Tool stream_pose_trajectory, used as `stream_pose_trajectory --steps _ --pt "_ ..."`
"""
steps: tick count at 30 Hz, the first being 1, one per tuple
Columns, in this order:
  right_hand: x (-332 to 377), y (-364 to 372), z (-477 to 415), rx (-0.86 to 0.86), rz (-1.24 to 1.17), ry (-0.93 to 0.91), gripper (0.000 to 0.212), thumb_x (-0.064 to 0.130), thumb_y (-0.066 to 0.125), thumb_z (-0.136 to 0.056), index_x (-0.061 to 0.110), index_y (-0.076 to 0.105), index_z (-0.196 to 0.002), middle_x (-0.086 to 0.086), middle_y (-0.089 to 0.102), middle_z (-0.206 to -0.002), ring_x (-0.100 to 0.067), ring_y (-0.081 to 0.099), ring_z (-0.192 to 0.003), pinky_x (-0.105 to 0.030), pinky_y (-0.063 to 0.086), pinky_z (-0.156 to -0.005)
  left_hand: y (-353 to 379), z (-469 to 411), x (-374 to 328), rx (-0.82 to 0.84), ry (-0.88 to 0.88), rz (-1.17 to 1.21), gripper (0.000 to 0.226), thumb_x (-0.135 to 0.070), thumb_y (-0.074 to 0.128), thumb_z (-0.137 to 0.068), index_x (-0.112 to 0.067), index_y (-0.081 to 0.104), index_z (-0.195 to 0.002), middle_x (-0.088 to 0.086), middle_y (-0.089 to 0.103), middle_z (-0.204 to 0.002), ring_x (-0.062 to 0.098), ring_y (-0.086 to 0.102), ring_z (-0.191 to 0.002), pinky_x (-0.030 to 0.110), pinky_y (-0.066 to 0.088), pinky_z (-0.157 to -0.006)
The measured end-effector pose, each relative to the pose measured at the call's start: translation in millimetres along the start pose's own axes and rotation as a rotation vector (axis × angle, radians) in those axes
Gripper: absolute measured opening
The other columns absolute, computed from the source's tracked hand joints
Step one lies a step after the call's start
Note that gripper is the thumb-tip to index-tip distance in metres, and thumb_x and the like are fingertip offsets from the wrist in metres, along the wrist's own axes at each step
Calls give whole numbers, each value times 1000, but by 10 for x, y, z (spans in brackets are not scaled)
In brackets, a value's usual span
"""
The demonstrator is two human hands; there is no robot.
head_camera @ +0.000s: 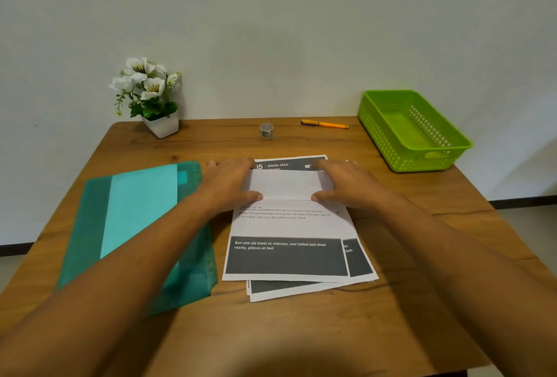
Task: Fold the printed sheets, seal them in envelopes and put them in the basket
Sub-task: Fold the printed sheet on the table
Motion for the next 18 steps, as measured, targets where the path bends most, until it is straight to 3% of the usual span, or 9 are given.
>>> stream_pose_trajectory --steps 4,7,12,18 --pt "-87 -4 48 -17 56 13 69 55 76 -85 29 50 -143 1 64 -138 -26 57 -123 -43 41 -104 -61 108 81 -19 -10 -17 65 -58 74 -85 -28 49 -138 -4 59 -140 21 51 -128 47 33 -110" --pt "-54 -58 70 -75 71 -20 55 47 76 -88 26 57 -135 1 66 -132 -25 59 -119 -43 41 -103 -94 158 49 -107 2 25 53 -50 73 -89 -27 56 -133 -4 63 -135 20 55 -124 45 34 -109" --pt "-45 -220 74 -239 82 -100 12 25 67 -96 24 66 -108 4 72 -109 -23 65 -103 -41 42 -96 -179 171 -25 -270 76 94 22 -36 66 -98 -26 68 -117 -7 71 -116 16 61 -108 35 39 -95" --pt "-57 -222 143 -320 106 -141 16 30 61 -100 24 71 -111 2 73 -107 -25 66 -104 -41 43 -93 -138 233 -71 -292 148 149 29 -26 60 -101 -26 67 -129 -4 71 -121 16 62 -108 31 47 -81"
Point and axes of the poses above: each hand's wrist, its own z-axis away from the middle knuckle, its own y-axis out of the palm, x = y × z, the point moved 1 cm from there along -z, towards the middle knuckle
